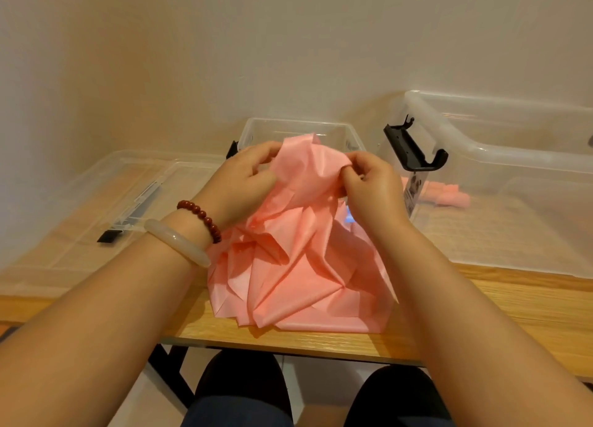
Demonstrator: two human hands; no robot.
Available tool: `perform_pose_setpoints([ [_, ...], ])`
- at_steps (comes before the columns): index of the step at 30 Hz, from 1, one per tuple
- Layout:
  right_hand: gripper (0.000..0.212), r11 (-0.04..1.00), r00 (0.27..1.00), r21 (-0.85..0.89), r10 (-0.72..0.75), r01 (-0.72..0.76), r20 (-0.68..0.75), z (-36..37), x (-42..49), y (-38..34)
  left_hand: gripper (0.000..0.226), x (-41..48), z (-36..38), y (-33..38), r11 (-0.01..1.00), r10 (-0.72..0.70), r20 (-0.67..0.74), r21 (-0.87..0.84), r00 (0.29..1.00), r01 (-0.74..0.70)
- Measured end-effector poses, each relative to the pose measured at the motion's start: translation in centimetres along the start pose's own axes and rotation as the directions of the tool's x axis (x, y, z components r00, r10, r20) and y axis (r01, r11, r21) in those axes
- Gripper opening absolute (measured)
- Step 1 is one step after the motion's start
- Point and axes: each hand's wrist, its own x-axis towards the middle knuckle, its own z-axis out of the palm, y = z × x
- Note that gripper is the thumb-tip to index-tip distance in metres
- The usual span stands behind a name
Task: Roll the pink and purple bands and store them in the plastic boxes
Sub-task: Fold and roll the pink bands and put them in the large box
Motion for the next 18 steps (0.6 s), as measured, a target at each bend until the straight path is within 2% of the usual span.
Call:
perform_pose_setpoints([
  [2, 0.019, 0.997, 0.996, -0.021, -0.076, 0.075, -0.039, -0.4, 1.0, -1.2, 0.033, 0.3, -0.1, 0.9, 0.995, 0.032, -0.011, -0.095, 0.999, -0.033],
  [7, 0.023, 0.967, 0.971, 0.090, -0.234, 0.238, -0.058, -1.3, 3.6, -4.5, 0.044, 2.4, -0.3, 2.8, 0.999, 0.028, -0.119, -0.034, 0.993, -0.032],
  [9, 0.022, 0.961, 0.963, 0.079, -0.259, 0.264, -0.072, -1.5, 4.4, -5.4, 0.037, 3.2, -0.4, 2.9, 1.000, 0.019, -0.193, -0.014, 0.981, -0.022],
  [11, 0.025, 0.963, 0.960, 0.065, -0.254, 0.262, -0.116, -1.6, 4.9, -5.7, 0.020, 4.2, -0.6, 2.4, 0.997, 0.019, -0.260, 0.073, 0.966, 0.000],
  [13, 0.033, 0.973, 0.965, 0.076, -0.205, 0.219, -0.165, -1.8, 5.1, -5.3, 0.020, 4.7, -0.8, 1.8, 0.990, 0.012, -0.301, 0.139, 0.953, 0.032],
  [15, 0.041, 0.979, 0.977, 0.077, -0.177, 0.187, -0.117, -1.8, 4.9, -4.8, 0.033, 4.8, -1.0, 1.3, 0.986, -0.014, -0.295, 0.157, 0.955, 0.062],
  [18, 0.050, 0.979, 0.979, 0.071, -0.196, 0.192, 0.049, -0.9, 4.2, -3.9, 0.045, 4.5, -0.9, 1.1, 0.991, -0.048, -0.214, 0.109, 0.976, 0.072],
])
